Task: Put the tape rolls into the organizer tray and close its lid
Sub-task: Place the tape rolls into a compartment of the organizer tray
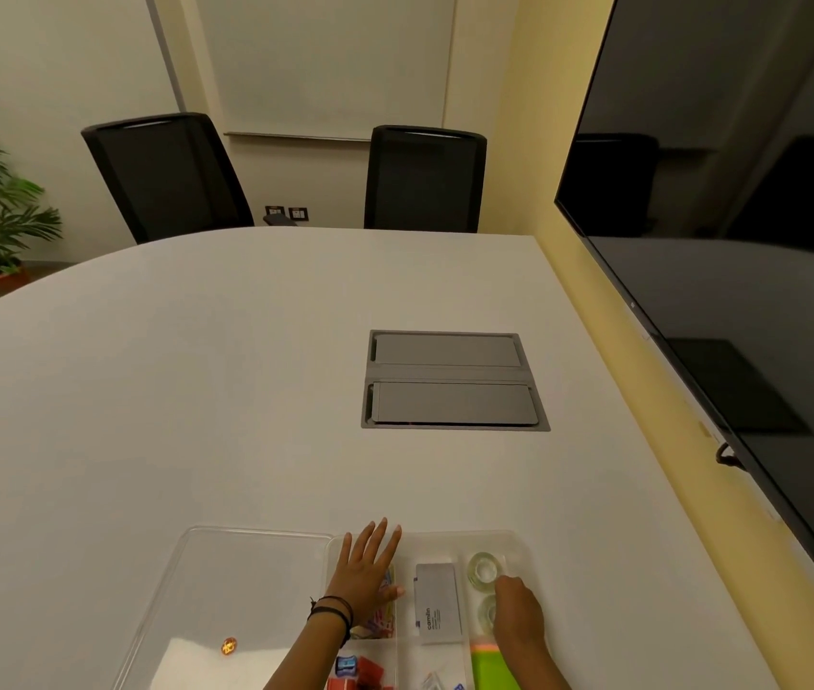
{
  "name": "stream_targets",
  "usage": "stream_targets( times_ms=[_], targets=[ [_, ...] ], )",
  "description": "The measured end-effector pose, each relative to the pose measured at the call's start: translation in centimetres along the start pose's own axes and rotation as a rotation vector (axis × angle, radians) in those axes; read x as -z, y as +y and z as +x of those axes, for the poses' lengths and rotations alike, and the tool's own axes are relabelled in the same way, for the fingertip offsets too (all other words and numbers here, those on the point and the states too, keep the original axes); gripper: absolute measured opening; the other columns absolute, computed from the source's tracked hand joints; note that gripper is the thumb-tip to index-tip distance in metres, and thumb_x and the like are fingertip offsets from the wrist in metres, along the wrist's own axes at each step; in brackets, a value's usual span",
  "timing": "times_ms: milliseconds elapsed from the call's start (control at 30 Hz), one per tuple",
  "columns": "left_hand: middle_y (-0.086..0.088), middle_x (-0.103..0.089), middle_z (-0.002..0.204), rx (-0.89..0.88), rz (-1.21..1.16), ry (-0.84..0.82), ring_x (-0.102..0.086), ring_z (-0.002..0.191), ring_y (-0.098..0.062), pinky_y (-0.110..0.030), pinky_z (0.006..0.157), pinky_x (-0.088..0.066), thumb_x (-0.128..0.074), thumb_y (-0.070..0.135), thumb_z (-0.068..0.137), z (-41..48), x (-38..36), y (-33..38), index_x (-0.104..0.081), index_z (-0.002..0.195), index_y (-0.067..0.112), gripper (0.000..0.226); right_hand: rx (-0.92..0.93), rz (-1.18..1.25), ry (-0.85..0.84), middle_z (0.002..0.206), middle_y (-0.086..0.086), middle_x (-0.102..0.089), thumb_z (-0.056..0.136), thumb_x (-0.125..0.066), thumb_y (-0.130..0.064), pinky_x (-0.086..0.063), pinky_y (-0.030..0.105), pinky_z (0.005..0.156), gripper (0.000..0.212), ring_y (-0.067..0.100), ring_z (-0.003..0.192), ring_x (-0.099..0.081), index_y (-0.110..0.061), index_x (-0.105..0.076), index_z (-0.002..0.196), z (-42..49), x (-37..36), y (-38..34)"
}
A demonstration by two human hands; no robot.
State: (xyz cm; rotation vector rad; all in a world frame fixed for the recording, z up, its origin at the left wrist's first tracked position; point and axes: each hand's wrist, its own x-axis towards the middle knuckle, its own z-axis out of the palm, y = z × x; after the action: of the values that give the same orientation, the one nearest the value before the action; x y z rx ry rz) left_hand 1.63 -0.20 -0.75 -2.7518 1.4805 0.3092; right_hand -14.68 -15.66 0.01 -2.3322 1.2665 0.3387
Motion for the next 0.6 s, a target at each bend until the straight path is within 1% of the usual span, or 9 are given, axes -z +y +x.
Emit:
stream_targets(
  times_ms=[67, 133, 167, 233, 267, 367, 433, 500, 600],
  targets=[
    [-0.017, 0.028, 0.152, 0.002, 0.019, 0.014, 0.026, 0.140, -0.029, -0.044, 0.112, 0.018, -0.063, 0.085, 0.042, 0.0, -0.1, 0.0, 0.014, 0.145, 0.008, 0.150, 0.015, 0.006, 0.021, 0.062, -0.011, -0.020, 0.087, -0.038, 0.001, -0.024, 0.023, 0.055, 0.046, 0.002, 0.052, -0.021, -0.022, -0.014, 0.056, 0.1, -0.3, 0.1],
    [-0.013, 0.016, 0.156, 0.027, 0.006, 0.018, 0.020, 0.141, -0.025, -0.044, 0.112, 0.018, -0.064, 0.084, 0.042, 0.0, -0.4, 0.0, 0.014, 0.145, 0.009, 0.149, 0.033, -0.003, 0.034, 0.062, -0.011, -0.020, 0.088, -0.039, -0.001, -0.022, 0.024, 0.051, 0.046, -0.001, 0.052, -0.019, -0.023, -0.015, 0.056, 0.2, -0.4, 0.2],
    [-0.008, -0.004, 0.157, 0.048, -0.013, 0.017, 0.017, 0.141, -0.024, -0.043, 0.112, 0.018, -0.065, 0.083, 0.042, 0.1, -0.6, -0.1, 0.013, 0.145, 0.010, 0.149, 0.041, 0.005, 0.045, 0.062, -0.012, -0.020, 0.089, -0.038, -0.001, -0.023, 0.023, 0.054, 0.046, -0.002, 0.052, -0.021, -0.023, -0.015, 0.056, 0.2, -0.5, 0.2],
    [0.005, -0.050, 0.135, 0.089, -0.065, 0.027, 0.017, 0.142, -0.024, -0.042, 0.112, 0.017, -0.068, 0.081, 0.039, 0.2, -0.9, -0.2, 0.010, 0.146, 0.011, 0.150, 0.029, 0.024, 0.053, 0.062, -0.012, -0.021, 0.091, -0.038, -0.002, -0.025, 0.022, 0.060, 0.046, 0.004, 0.055, -0.032, -0.024, -0.016, 0.057, 0.2, -0.7, 0.3],
    [0.007, -0.059, 0.125, 0.105, -0.081, 0.037, 0.014, 0.142, -0.025, -0.042, 0.112, 0.017, -0.069, 0.081, 0.038, 0.2, -0.9, -0.2, 0.010, 0.146, 0.011, 0.151, 0.021, 0.031, 0.053, 0.062, -0.012, -0.021, 0.091, -0.038, -0.003, -0.026, 0.022, 0.061, 0.047, 0.009, 0.061, -0.038, -0.024, -0.016, 0.056, 0.2, -0.8, 0.3],
    [0.003, -0.064, 0.121, 0.115, -0.082, 0.033, 0.020, 0.142, -0.027, -0.042, 0.112, 0.017, -0.068, 0.081, 0.039, 0.2, -0.7, -0.3, 0.012, 0.145, 0.010, 0.151, 0.020, 0.045, 0.034, 0.061, -0.009, -0.023, 0.091, -0.037, 0.000, -0.025, 0.026, 0.060, 0.047, 0.015, 0.071, -0.039, -0.023, -0.016, 0.055, 0.5, -1.3, 0.5],
    [-0.004, -0.041, 0.142, 0.100, -0.058, 0.027, 0.026, 0.140, -0.028, -0.042, 0.112, 0.018, -0.067, 0.082, 0.041, 0.0, -0.5, -0.2, 0.013, 0.145, 0.009, 0.150, 0.036, 0.017, 0.054, 0.060, -0.009, -0.023, 0.091, -0.038, 0.000, -0.024, 0.026, 0.055, 0.047, 0.016, 0.070, -0.040, -0.023, -0.017, 0.055, 0.7, -1.4, 0.6],
    [-0.005, -0.023, 0.145, 0.068, -0.043, 0.040, 0.026, 0.140, -0.027, -0.042, 0.112, 0.017, -0.067, 0.081, 0.041, -0.1, -0.3, 0.0, 0.015, 0.145, 0.009, 0.150, 0.058, -0.020, 0.043, 0.061, -0.011, -0.023, 0.090, -0.040, -0.001, -0.023, 0.024, 0.051, 0.047, 0.015, 0.071, -0.043, -0.024, -0.017, 0.056, 0.7, -1.3, 0.7],
    [-0.001, -0.033, 0.145, 0.039, -0.031, 0.025, -0.006, 0.139, -0.022, -0.037, 0.117, -0.001, -0.066, 0.083, 0.040, -0.3, 0.0, 0.3, 0.016, 0.144, 0.007, 0.153, 0.085, -0.037, 0.039, 0.061, -0.012, -0.024, 0.090, -0.041, -0.002, -0.020, 0.021, 0.046, 0.047, 0.013, 0.070, -0.043, -0.024, -0.018, 0.056, 0.6, -1.3, 0.7]
  ],
)
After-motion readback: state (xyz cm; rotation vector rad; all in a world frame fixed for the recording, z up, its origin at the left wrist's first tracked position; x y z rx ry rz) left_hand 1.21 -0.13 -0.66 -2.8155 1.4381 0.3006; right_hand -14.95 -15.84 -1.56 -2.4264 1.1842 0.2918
